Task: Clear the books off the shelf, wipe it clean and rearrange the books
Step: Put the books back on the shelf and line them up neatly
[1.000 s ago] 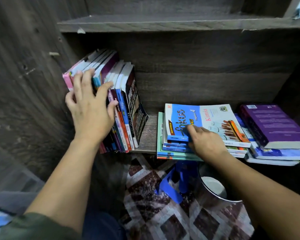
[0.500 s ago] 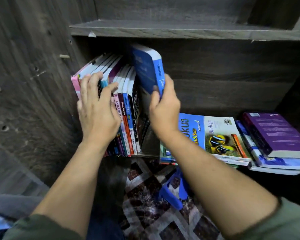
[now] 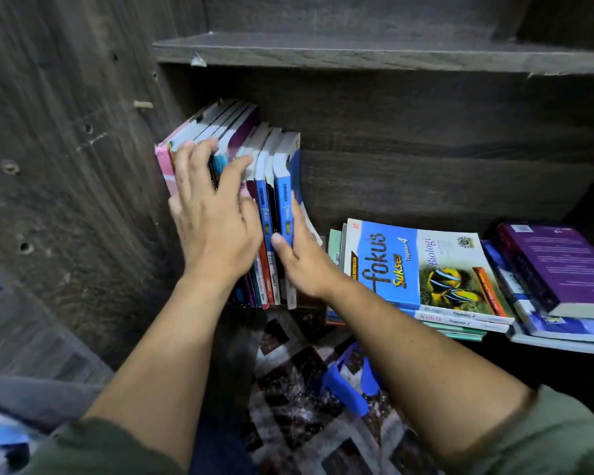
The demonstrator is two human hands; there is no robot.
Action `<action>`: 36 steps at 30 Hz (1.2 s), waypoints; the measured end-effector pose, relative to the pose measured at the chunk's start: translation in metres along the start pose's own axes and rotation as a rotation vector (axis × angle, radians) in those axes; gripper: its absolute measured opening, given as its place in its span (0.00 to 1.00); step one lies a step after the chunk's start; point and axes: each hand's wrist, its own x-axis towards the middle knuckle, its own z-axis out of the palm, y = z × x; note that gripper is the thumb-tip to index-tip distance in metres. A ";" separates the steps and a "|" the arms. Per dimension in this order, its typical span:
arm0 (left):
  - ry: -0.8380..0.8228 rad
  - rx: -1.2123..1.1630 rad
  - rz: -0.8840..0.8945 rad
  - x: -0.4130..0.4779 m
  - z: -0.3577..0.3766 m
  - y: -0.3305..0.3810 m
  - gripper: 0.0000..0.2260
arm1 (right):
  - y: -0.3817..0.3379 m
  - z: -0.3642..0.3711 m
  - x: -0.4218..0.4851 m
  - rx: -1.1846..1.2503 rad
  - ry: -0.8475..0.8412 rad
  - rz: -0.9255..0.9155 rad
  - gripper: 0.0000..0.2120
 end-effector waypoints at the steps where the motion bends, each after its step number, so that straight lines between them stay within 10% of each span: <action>1: -0.002 0.006 -0.010 0.000 0.000 0.002 0.17 | 0.002 -0.006 -0.005 -0.072 -0.128 0.064 0.39; 4: -0.011 0.022 -0.034 0.000 0.002 0.005 0.16 | 0.010 -0.012 -0.019 -0.287 -0.353 0.303 0.50; 15: -0.057 0.140 -0.064 0.001 0.011 0.009 0.21 | 0.036 0.020 -0.020 -0.158 -0.122 0.258 0.54; 28: -0.067 0.127 -0.057 -0.002 0.011 0.007 0.20 | 0.017 -0.084 -0.072 -0.666 -0.319 0.130 0.23; 36: -0.083 0.146 -0.020 -0.002 0.007 0.004 0.19 | 0.061 -0.125 -0.115 -0.926 -0.334 0.316 0.42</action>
